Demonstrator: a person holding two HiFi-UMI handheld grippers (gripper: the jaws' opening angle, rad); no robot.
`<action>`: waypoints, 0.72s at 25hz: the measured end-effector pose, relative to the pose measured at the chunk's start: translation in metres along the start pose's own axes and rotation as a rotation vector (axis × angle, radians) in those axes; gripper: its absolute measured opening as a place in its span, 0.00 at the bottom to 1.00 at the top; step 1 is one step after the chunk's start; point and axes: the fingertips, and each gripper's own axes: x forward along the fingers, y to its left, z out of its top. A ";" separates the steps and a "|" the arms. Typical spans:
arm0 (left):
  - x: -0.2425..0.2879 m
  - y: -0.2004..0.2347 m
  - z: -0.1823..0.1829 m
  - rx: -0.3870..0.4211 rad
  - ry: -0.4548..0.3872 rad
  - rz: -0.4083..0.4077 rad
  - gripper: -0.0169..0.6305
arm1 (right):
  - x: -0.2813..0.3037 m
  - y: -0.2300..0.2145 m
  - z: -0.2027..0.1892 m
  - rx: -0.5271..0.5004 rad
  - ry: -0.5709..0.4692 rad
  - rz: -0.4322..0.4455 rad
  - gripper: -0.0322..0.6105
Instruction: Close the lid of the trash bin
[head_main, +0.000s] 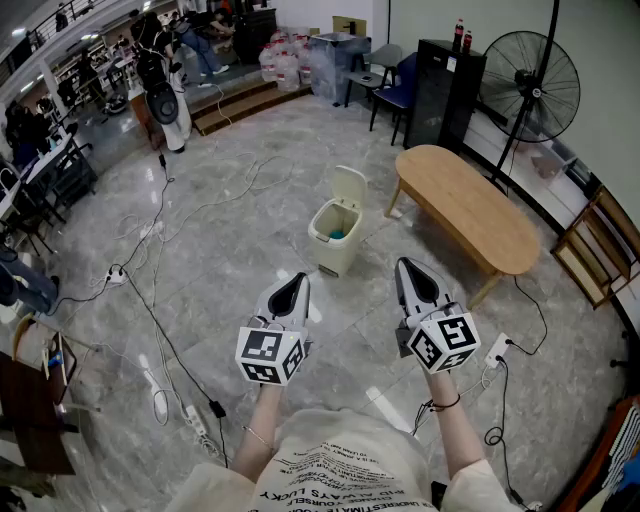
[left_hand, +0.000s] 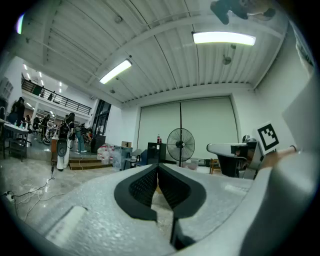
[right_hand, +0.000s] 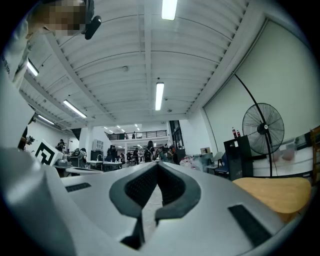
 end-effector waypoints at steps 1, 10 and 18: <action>0.000 -0.001 -0.001 -0.002 0.002 0.001 0.06 | -0.001 -0.001 0.000 0.000 0.003 0.001 0.05; 0.000 -0.014 -0.009 -0.019 0.007 0.020 0.06 | -0.013 -0.009 -0.005 -0.007 -0.001 0.026 0.05; -0.004 -0.021 -0.018 -0.036 0.019 0.039 0.06 | -0.014 -0.014 -0.014 -0.002 0.018 0.045 0.06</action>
